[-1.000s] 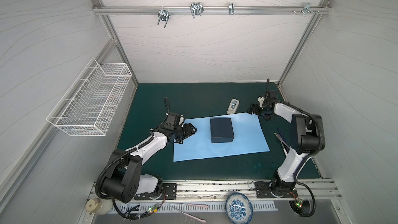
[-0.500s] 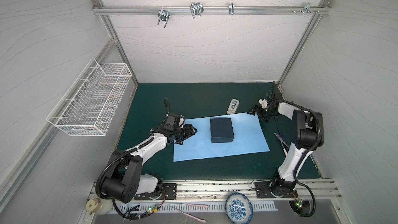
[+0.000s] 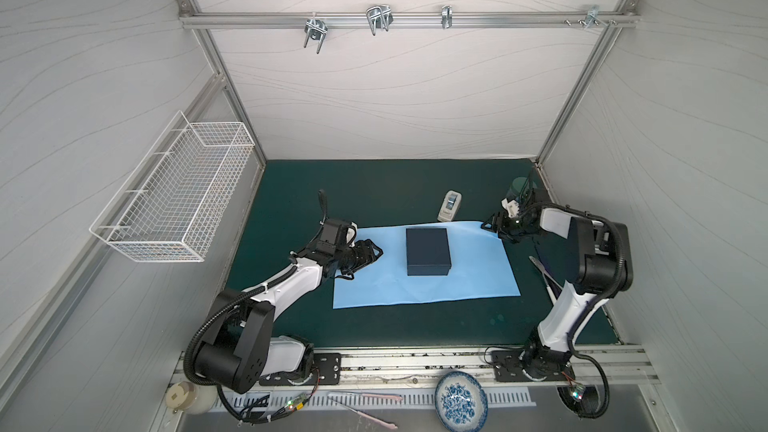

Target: Wrap the gift box in paper

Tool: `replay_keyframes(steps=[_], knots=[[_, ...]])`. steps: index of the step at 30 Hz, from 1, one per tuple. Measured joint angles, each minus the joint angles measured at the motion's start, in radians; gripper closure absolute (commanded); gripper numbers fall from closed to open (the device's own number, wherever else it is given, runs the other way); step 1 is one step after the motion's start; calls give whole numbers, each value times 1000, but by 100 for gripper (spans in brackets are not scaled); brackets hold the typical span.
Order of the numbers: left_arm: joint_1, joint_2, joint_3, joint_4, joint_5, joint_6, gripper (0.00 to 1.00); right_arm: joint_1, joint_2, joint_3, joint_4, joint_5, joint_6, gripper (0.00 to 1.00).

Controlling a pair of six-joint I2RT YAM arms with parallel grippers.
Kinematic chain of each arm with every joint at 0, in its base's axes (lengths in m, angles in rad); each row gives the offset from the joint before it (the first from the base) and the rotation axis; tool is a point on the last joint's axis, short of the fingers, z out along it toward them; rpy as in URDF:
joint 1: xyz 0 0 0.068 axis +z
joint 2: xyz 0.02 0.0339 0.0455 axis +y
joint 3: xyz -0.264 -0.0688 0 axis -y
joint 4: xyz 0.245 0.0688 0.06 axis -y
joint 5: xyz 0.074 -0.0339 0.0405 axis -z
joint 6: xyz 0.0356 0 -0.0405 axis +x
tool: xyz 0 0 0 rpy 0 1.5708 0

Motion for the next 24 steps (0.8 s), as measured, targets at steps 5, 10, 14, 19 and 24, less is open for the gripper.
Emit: replay_keyframes(steps=[5,10,14,19,24], knots=[[0,-8,-5,5,5,0,27,-2,-13,-24,18,26,16,55],[0,-10,-5,6,9,0,28,-2,-26,-39,27,55,23,67],[0,-16,-5,5,11,0,28,3,-56,-45,23,79,23,77],[-8,-21,-5,5,11,0,28,30,-108,-47,4,121,24,89],[-28,-38,-5,0,11,-1,28,76,-174,-51,-41,161,29,99]])
